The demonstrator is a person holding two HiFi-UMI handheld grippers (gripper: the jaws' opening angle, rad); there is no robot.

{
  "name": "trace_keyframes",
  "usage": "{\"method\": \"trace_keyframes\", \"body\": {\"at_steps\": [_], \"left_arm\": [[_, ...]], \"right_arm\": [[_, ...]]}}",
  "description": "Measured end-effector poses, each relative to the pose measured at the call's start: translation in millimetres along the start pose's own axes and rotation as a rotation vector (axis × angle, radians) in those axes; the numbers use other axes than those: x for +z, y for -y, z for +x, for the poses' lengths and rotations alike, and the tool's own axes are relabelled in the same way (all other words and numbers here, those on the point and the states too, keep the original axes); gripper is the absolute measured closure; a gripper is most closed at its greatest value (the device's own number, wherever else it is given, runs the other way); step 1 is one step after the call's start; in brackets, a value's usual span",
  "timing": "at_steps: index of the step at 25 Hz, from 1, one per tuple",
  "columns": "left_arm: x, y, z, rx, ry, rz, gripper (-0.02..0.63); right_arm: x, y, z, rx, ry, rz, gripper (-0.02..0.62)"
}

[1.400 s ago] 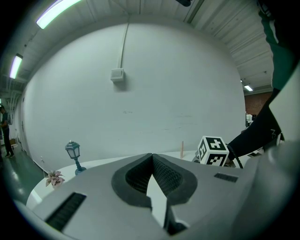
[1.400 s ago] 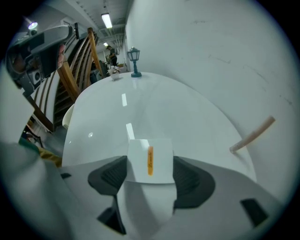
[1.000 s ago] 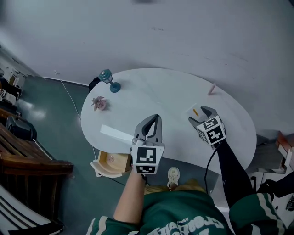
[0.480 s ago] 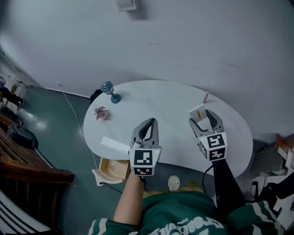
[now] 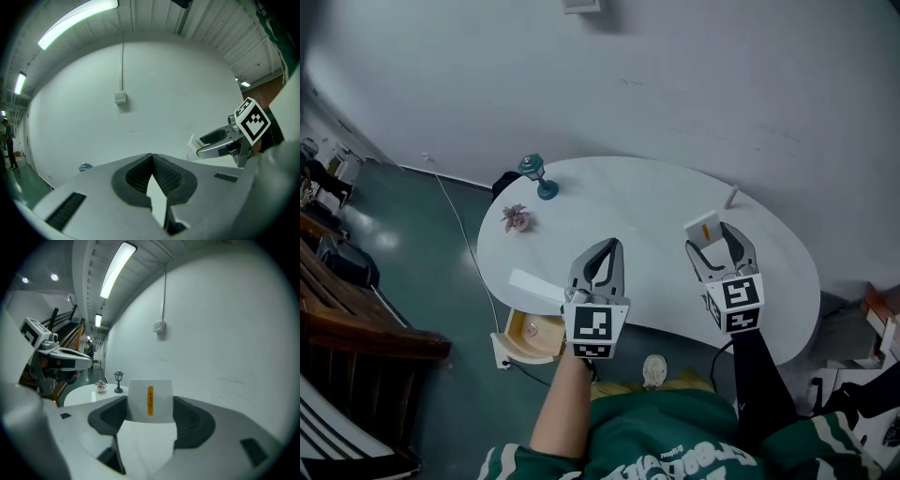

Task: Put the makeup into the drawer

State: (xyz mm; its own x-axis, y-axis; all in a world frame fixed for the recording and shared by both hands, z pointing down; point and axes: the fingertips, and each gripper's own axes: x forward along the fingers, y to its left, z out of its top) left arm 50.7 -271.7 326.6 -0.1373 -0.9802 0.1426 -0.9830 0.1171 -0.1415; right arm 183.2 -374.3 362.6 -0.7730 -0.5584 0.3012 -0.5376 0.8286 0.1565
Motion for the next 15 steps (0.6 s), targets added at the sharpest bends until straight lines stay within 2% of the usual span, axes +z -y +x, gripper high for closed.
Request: {"method": "trace_keyframes", "body": {"at_steps": [6, 15], "left_arm": [[-13.3, -52.4, -42.6, 0.096, -0.025, 0.024, 0.606], [-39.5, -164.5, -131.8, 0.272, -0.063, 0.005, 0.606]], "right_arm": [[17.7, -69.8, 28.7, 0.116, 0.019, -0.036, 0.281], [56.5, -216.3, 73.9, 0.316, 0.046, -0.087, 0.281]]}}
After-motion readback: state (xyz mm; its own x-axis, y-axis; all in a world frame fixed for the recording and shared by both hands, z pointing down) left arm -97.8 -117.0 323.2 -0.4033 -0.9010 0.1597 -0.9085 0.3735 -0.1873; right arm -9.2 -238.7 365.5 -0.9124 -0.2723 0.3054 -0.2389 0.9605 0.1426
